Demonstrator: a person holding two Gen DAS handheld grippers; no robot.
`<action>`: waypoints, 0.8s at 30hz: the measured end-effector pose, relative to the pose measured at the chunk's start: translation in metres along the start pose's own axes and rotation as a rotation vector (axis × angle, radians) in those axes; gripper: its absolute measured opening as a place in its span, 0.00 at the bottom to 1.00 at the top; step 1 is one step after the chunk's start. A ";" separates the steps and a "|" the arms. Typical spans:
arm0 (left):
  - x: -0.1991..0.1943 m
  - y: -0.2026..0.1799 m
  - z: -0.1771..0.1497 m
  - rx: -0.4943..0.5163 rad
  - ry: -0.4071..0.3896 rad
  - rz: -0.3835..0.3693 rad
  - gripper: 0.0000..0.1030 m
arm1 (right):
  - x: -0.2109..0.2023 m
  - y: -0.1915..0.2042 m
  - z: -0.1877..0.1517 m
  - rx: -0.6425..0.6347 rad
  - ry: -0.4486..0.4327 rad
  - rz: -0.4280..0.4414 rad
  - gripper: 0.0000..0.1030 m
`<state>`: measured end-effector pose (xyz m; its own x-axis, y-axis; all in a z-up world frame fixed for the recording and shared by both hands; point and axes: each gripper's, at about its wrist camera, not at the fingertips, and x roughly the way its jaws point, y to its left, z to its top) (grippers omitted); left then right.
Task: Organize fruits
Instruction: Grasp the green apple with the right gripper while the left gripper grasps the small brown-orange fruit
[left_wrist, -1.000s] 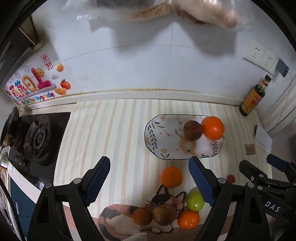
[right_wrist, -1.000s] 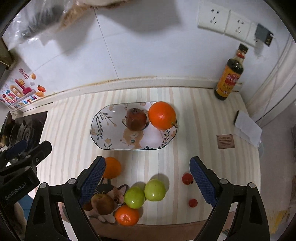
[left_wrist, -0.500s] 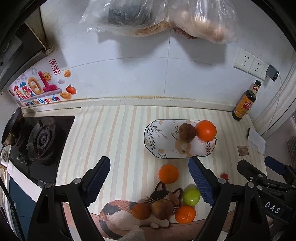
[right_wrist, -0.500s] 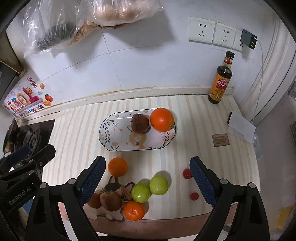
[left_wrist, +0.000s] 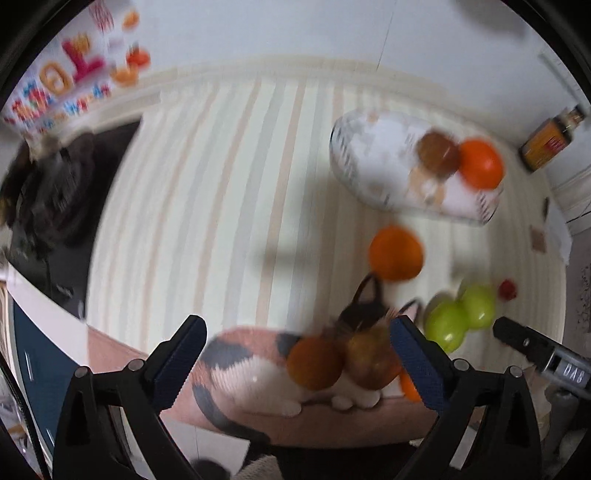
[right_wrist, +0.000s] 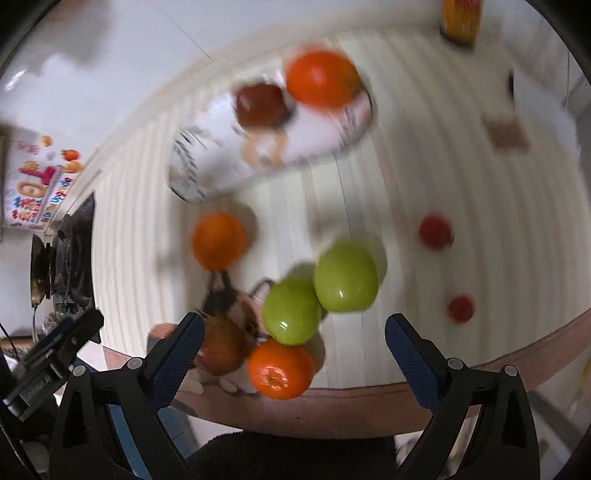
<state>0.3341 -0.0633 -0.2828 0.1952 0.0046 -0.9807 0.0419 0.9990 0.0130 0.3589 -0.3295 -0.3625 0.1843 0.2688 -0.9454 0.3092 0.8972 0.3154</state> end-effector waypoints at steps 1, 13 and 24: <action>0.010 0.003 -0.004 -0.011 0.031 -0.001 0.99 | 0.013 -0.008 -0.002 0.025 0.027 0.004 0.97; 0.099 0.032 -0.030 -0.269 0.258 -0.223 0.87 | 0.052 -0.043 0.008 0.131 0.052 0.050 0.97; 0.099 0.025 -0.043 -0.232 0.240 -0.188 0.48 | 0.079 -0.047 0.033 0.146 0.059 0.062 0.58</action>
<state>0.3121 -0.0360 -0.3875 -0.0306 -0.1966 -0.9800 -0.1732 0.9667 -0.1886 0.3896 -0.3620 -0.4497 0.1533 0.3464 -0.9255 0.4320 0.8188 0.3780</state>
